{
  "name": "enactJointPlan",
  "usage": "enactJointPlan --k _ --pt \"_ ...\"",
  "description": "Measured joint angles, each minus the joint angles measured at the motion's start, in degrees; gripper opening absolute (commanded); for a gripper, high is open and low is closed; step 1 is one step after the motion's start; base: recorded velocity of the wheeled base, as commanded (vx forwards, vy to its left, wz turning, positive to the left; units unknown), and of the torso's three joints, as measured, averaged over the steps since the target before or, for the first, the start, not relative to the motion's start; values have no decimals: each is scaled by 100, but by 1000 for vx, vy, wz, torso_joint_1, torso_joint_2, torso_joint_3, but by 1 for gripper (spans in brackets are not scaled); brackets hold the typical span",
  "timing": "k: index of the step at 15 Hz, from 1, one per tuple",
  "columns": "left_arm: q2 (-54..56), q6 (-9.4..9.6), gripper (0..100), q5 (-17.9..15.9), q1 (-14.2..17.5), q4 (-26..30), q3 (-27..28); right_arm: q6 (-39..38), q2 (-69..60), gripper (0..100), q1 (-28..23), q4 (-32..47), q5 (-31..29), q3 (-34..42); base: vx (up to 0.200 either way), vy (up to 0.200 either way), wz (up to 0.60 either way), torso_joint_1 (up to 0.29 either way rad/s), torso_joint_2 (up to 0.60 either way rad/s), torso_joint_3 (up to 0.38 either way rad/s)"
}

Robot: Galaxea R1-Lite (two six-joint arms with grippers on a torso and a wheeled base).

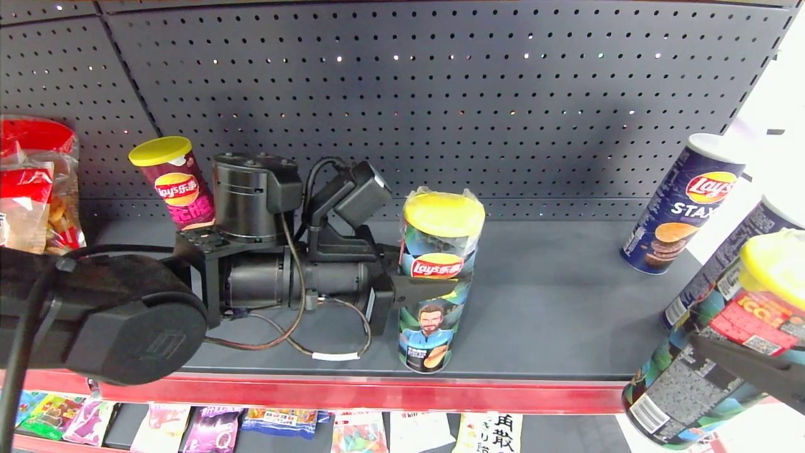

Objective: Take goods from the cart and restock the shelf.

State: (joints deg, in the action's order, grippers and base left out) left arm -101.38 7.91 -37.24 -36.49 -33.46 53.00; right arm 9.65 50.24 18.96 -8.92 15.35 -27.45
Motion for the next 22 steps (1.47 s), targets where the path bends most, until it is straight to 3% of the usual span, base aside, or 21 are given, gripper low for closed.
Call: enactJointPlan --k 8,9,15,18,22 --pt "26 -9 0 7 -34 -201 -229 0 6 0 0 -5 2 -5 0 0 0 0 0 0" --pt "24 -9 100 5 -34 -256 -265 0 6 0 2 -7 2 -5 0 0 0 0 0 0" --pt "132 -30 100 49 7 -346 -599 0 224 0 2 -21 22 -212 0 0 0 0 0 0" --pt "380 -219 100 141 99 -351 -874 0 679 0 30 -38 60 -634 0 0 0 0 0 0" --pt "791 -312 100 128 273 -351 -1357 -11 1404 0 304 -68 143 -1080 0 0 0 0 0 0"
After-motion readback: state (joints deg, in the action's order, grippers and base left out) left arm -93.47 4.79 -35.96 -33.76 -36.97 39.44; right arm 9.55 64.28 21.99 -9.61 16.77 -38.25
